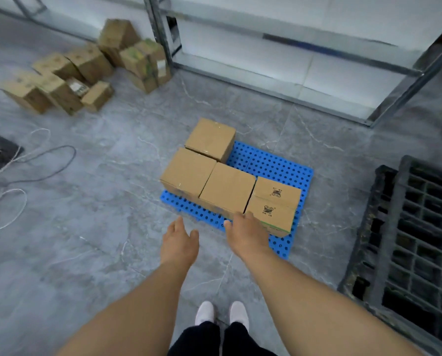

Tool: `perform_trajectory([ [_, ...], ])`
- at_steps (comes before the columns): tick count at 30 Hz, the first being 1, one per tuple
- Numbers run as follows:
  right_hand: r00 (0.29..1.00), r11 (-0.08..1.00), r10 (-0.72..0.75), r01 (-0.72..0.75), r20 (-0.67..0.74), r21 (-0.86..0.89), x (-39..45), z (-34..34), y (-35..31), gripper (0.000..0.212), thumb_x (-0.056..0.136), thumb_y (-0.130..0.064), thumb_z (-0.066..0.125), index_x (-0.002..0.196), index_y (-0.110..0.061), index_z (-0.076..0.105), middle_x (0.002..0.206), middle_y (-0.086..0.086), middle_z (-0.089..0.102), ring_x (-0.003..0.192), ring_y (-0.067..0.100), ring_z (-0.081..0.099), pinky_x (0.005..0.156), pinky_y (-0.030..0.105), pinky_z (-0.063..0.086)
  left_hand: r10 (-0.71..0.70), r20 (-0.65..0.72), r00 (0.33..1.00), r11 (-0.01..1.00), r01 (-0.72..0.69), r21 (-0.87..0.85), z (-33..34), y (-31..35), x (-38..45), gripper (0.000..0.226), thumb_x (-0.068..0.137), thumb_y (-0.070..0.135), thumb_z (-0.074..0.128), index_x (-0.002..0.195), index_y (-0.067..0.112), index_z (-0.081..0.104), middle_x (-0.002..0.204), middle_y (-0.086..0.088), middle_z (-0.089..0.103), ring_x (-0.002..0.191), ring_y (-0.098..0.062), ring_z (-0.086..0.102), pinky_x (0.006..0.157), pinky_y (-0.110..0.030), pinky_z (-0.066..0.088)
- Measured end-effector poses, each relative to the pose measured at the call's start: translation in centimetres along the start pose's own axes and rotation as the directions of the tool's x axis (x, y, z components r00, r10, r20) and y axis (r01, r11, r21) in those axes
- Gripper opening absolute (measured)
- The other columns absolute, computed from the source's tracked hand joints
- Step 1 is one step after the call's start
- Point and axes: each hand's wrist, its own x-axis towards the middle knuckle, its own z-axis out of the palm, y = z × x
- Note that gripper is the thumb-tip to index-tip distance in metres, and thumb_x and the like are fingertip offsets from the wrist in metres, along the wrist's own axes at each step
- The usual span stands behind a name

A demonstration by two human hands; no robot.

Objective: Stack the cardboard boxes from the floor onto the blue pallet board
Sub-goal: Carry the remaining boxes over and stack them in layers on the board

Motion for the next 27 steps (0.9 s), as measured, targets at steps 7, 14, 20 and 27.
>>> perform_trajectory([
  [7, 0.976, 0.968, -0.215, 0.216, 0.014, -0.127, 1.8, -2.1, -6.3, 0.044, 0.099, -0.038, 0.025, 0.126, -0.011, 0.046, 0.125, 0.011, 0.045, 0.111, 0.028, 0.046, 0.086, 0.038, 0.039, -0.073, -0.18, 0.981, 0.996, 0.064, -0.055, -5.9, -1.0, 0.4, 0.064, 0.095, 0.036, 0.041, 0.149, 0.017, 0.012, 0.156, -0.006, 0.015, 0.141, -0.025, 0.019, 0.112, -0.04, 0.02],
  [14, 0.928, 0.9, -0.367, 0.372, 0.065, -0.227, 5.7, -1.2, -15.1, 0.036, 0.096, -0.029, 0.035, 0.125, -0.011, 0.046, 0.124, 0.009, 0.045, 0.111, 0.027, 0.047, 0.083, 0.036, 0.04, -0.193, -0.254, 0.948, 0.981, 0.178, -0.08, -12.5, -5.3, 4.0, 0.059, 0.094, 0.034, 0.043, 0.146, 0.015, 0.024, 0.157, -0.006, 0.01, 0.141, -0.027, 0.019, 0.112, -0.039, 0.022],
  [20, 0.892, 0.862, -0.447, 0.448, 0.058, -0.238, 10.1, -0.4, -26.5, 0.043, 0.097, -0.038, 0.03, 0.124, -0.011, 0.05, 0.125, 0.011, 0.047, 0.114, 0.029, 0.047, 0.088, 0.037, 0.04, -0.282, -0.291, 0.914, 0.957, 0.245, -0.157, -20.1, -10.4, 9.9, 0.056, 0.096, 0.048, 0.031, 0.142, 0.017, 0.036, 0.157, -0.004, 0.011, 0.141, -0.026, 0.018, 0.113, -0.039, 0.019],
  [27, 0.873, 0.84, -0.487, 0.476, 0.024, -0.258, 15.4, -0.6, -40.7, 0.052, 0.098, -0.048, 0.027, 0.128, -0.012, 0.048, 0.13, 0.011, 0.046, 0.116, 0.029, 0.048, 0.091, 0.041, 0.041, -0.265, -0.338, 0.903, 0.962, 0.222, -0.161, -31.6, -14.3, 19.0, 0.058, 0.096, 0.05, 0.027, 0.144, 0.018, 0.032, 0.157, -0.006, 0.014, 0.141, -0.026, 0.019, 0.113, -0.04, 0.019],
])
